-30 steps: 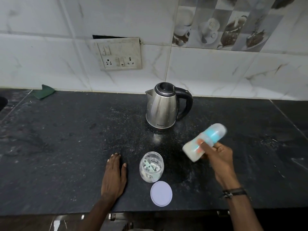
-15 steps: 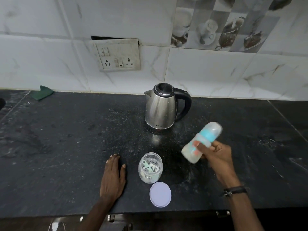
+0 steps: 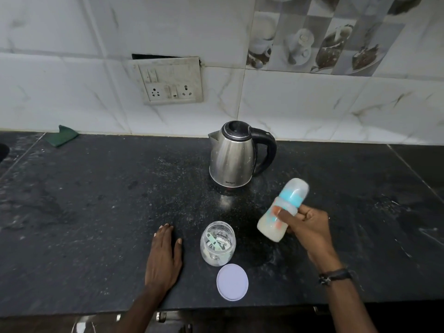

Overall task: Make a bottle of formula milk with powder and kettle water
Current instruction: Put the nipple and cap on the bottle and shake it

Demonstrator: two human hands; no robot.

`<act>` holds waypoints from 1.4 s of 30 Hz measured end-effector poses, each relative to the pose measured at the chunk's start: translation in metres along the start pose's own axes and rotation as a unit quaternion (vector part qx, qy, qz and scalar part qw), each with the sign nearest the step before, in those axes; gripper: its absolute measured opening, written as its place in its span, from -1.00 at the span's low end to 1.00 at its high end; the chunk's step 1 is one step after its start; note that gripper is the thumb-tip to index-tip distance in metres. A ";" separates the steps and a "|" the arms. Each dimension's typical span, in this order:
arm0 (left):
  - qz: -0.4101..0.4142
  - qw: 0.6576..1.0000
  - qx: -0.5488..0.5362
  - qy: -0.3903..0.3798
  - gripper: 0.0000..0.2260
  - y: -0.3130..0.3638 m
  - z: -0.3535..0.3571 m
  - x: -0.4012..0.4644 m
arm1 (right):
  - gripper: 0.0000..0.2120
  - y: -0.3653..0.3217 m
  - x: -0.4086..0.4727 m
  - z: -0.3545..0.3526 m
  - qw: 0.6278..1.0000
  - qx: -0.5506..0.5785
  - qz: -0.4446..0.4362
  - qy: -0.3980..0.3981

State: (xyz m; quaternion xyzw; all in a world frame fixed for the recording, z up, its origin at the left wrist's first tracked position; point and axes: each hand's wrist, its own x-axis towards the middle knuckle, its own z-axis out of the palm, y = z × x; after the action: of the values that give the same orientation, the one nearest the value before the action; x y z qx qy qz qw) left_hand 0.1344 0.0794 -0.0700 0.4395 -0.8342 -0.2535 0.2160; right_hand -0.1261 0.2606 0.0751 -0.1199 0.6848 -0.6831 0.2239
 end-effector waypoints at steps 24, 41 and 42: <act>0.001 1.000 -0.004 0.004 -0.53 0.000 0.000 -0.001 | -0.75 0.002 -0.005 -0.003 0.999 0.022 -0.026 -0.007; -0.001 1.000 -0.001 0.000 -0.59 -0.001 0.001 -0.001 | -0.83 -0.008 0.001 -0.001 0.999 0.012 -0.036 0.011; 0.000 1.000 -0.002 0.002 -0.60 -0.002 0.001 0.000 | -0.81 -0.007 0.001 -0.001 0.999 -0.006 -0.037 -0.022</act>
State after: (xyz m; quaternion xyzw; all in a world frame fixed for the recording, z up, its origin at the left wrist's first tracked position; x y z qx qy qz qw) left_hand 0.1353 0.0790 -0.0719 0.4393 -0.8334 -0.2546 0.2185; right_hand -0.1279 0.2607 0.0817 -0.1617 0.6789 -0.6840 0.2122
